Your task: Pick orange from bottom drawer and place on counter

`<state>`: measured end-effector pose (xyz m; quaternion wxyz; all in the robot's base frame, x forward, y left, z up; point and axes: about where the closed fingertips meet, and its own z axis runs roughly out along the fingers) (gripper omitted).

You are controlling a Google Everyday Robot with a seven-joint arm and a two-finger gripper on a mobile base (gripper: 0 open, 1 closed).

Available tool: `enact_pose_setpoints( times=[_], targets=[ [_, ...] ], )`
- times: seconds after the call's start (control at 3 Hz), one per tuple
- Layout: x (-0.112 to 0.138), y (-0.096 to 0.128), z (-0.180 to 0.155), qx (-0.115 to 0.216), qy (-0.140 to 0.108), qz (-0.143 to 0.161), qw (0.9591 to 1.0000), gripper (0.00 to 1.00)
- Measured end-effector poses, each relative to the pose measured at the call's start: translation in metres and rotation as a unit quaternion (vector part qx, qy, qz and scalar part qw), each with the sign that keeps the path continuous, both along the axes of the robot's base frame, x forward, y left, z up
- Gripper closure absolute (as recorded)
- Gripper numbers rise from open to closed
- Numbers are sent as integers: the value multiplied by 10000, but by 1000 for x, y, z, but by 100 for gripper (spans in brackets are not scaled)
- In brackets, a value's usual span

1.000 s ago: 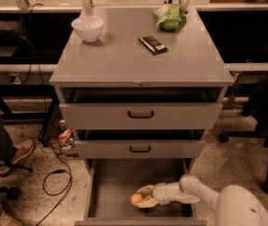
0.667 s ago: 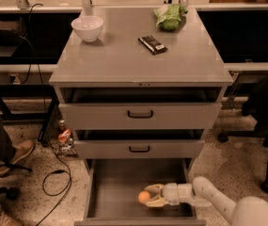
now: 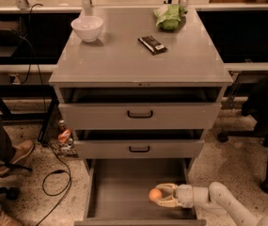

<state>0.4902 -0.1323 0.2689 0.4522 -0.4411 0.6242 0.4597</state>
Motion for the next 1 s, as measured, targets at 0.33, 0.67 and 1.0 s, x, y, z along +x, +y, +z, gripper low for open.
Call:
enact_pose_setpoints(
  times=[0.33,0.67,1.0],
  targets=[
    [-9,-14,35,145,-379,-96,9991,100],
    [-37,-38,122,450,-1346,-146,9898,100],
    [-71,-43,219,635,-2419,56,9682,100]
  ],
)
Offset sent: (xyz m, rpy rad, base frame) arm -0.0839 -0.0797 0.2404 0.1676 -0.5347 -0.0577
